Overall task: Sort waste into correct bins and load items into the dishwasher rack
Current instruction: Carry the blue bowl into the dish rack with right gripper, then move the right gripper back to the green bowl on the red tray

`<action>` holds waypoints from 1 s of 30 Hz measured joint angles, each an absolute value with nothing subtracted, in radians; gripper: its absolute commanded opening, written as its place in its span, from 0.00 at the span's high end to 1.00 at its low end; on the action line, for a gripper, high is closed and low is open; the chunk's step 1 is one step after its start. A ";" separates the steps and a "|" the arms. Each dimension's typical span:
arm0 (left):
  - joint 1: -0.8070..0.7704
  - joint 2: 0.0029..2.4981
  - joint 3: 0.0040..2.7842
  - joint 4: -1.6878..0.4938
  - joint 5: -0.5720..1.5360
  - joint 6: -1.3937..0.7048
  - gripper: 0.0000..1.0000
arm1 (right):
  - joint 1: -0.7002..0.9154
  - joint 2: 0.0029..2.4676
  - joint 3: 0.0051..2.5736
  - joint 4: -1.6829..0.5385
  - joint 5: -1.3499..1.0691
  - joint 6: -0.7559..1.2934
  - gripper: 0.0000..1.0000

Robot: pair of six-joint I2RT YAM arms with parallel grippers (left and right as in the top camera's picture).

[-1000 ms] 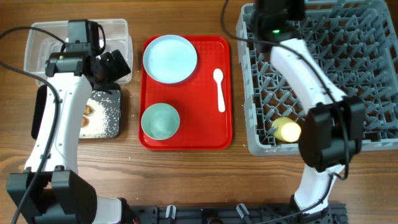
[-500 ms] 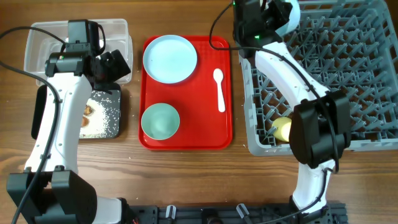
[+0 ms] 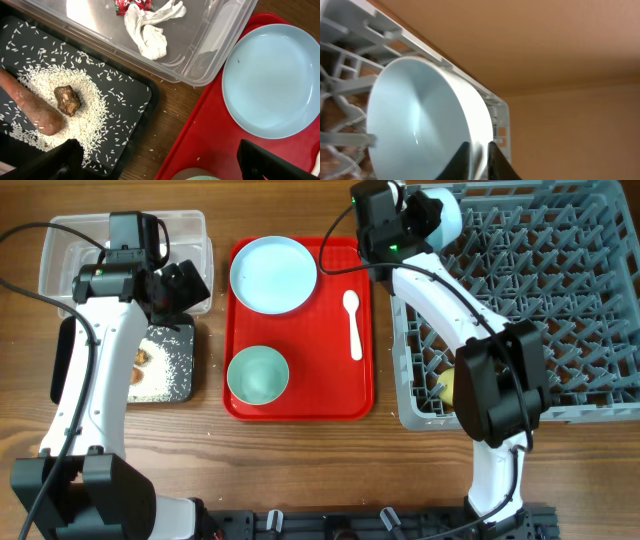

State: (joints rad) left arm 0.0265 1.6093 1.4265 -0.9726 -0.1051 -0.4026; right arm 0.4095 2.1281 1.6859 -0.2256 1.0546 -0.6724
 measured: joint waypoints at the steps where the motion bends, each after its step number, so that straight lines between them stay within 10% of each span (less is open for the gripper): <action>1: 0.027 1.609 1.427 -0.973 -0.105 -0.403 0.00 | 0.412 2.128 1.686 -0.228 1.049 -0.669 0.60; 8: 0.027 1.609 1.427 -0.973 -0.107 -0.403 0.00 | 0.438 2.128 1.686 -0.233 1.024 -0.667 0.00; 18: 0.027 1.609 1.427 -0.973 -0.107 -0.403 0.00 | 0.517 2.128 1.686 -0.250 0.850 -0.493 0.00; 30: 0.027 1.609 1.427 -0.973 -0.108 -0.403 0.00 | 0.606 1.942 1.691 -0.691 -0.038 0.228 0.11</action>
State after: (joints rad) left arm 0.0265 1.6093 1.4265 -0.9726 -0.1078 -0.4026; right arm 0.6056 1.9419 1.6905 -0.6914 -0.0380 0.2283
